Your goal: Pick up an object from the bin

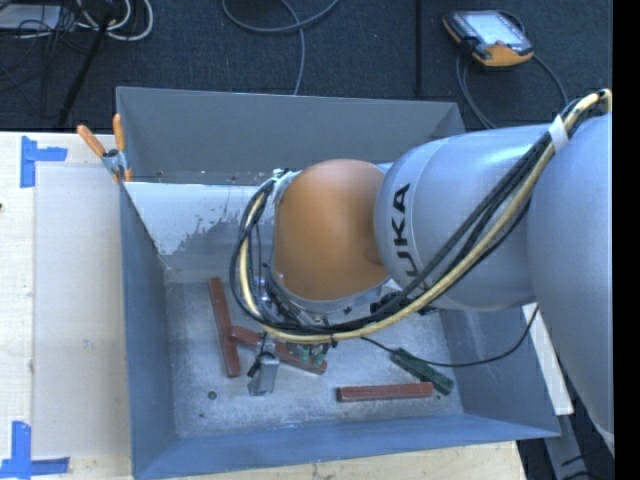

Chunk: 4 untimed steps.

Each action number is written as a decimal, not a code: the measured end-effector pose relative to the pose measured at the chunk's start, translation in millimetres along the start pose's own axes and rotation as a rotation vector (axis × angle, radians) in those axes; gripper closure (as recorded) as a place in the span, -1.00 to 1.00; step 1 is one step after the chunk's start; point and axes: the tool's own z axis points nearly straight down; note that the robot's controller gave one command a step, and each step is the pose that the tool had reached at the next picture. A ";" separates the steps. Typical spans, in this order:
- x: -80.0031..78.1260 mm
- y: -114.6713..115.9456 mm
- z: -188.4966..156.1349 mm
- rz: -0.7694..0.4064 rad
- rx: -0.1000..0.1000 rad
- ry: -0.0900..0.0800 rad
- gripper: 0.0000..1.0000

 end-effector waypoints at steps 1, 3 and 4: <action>-4.6 -12.1 30.3 0.014 0.005 0.011 -1.00; -47.2 -31.5 97.8 -0.048 0.002 0.006 1.00; -37.5 -54.4 -70.6 -0.087 0.001 -0.001 1.00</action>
Offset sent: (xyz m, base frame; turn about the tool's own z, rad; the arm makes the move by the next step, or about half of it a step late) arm 0.0467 -0.0323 -0.0966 -0.0520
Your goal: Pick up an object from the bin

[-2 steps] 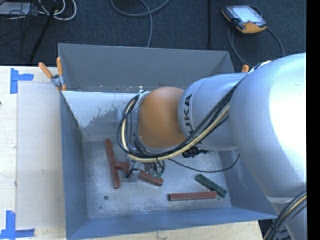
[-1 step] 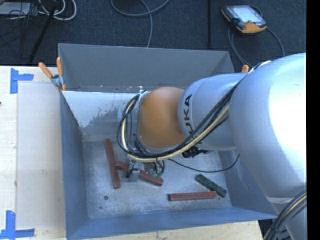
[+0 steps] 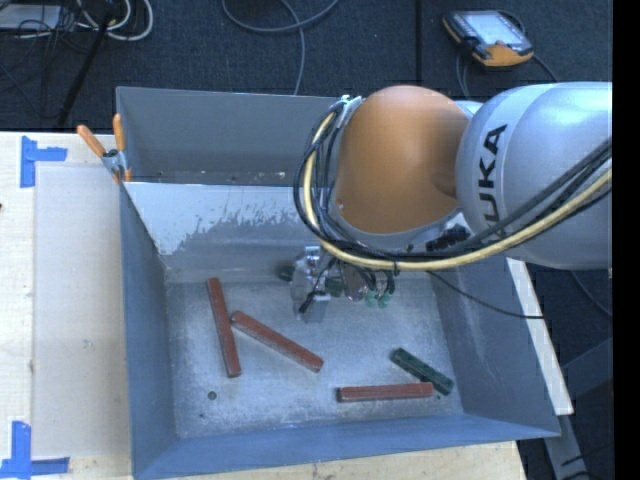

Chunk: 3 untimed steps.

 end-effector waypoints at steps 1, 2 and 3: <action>1.0 -0.4 2.0 0.002 0.000 0.005 1.00; 5.6 46.1 84.0 0.139 0.001 0.010 -1.00; 4.3 45.3 82.5 0.141 0.001 0.006 -1.00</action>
Offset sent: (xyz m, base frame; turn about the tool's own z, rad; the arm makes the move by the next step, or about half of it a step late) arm -0.0061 0.0447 -0.0815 0.1406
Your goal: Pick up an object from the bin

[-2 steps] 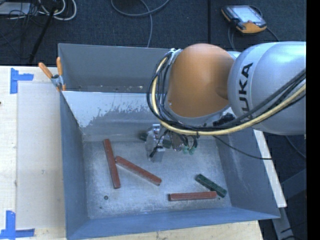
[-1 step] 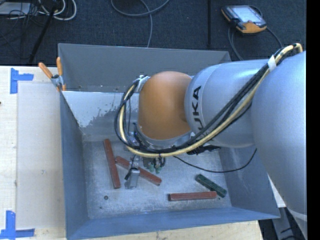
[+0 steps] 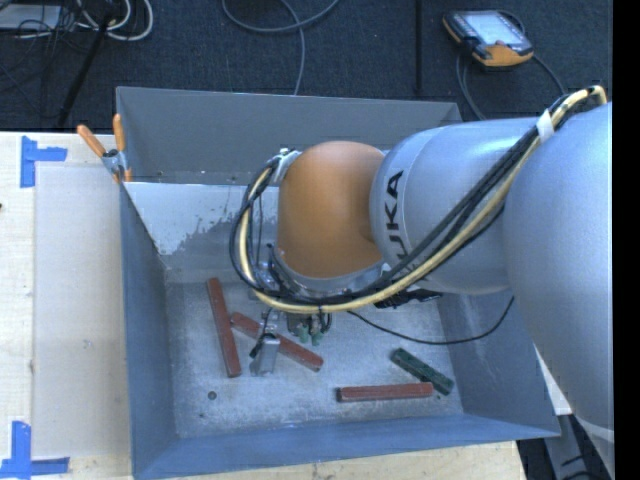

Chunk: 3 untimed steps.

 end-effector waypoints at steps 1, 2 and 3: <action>-29.2 -6.4 28.8 -0.192 -0.003 -0.011 -1.00; -49.2 -52.0 82.4 -0.192 -0.003 -0.007 1.00; -49.3 -52.2 82.4 -0.191 -0.003 -0.007 1.00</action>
Offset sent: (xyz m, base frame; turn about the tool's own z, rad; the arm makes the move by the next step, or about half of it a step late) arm 0.0422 -0.0576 -0.0848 -0.1935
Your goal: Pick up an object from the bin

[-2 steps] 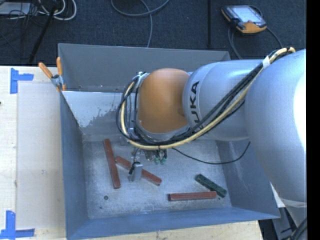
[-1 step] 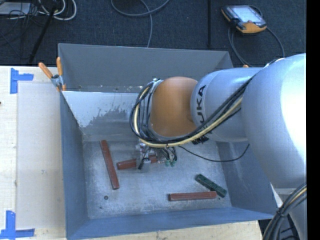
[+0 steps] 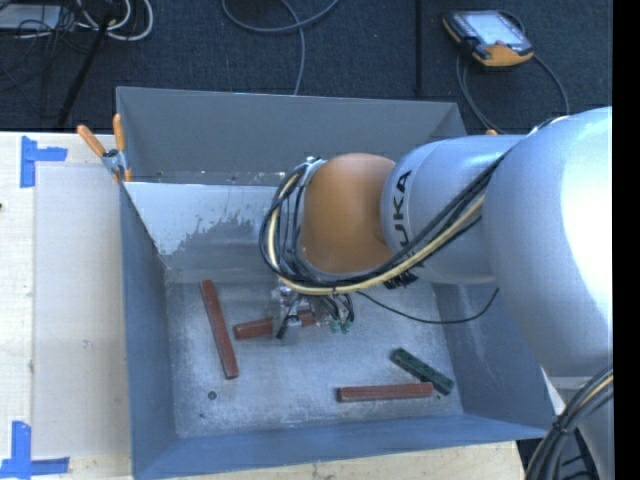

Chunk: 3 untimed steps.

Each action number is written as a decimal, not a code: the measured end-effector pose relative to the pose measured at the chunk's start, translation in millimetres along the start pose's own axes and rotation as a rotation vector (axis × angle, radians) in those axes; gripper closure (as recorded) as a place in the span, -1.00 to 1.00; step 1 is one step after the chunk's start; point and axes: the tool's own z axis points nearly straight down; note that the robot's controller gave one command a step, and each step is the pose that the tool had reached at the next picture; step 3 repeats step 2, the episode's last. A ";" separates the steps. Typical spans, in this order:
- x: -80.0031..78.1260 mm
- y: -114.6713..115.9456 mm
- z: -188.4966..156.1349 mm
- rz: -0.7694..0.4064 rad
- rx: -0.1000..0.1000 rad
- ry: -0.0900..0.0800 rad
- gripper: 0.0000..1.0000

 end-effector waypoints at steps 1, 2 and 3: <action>3.0 -3.9 -52.2 -0.002 0.003 0.013 1.00; 15.3 16.6 -145.7 -0.010 0.003 0.006 1.00; 15.3 16.6 -145.7 -0.010 0.003 0.006 1.00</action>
Offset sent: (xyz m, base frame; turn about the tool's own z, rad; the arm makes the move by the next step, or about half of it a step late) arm -0.0182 0.0143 0.1461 -0.0108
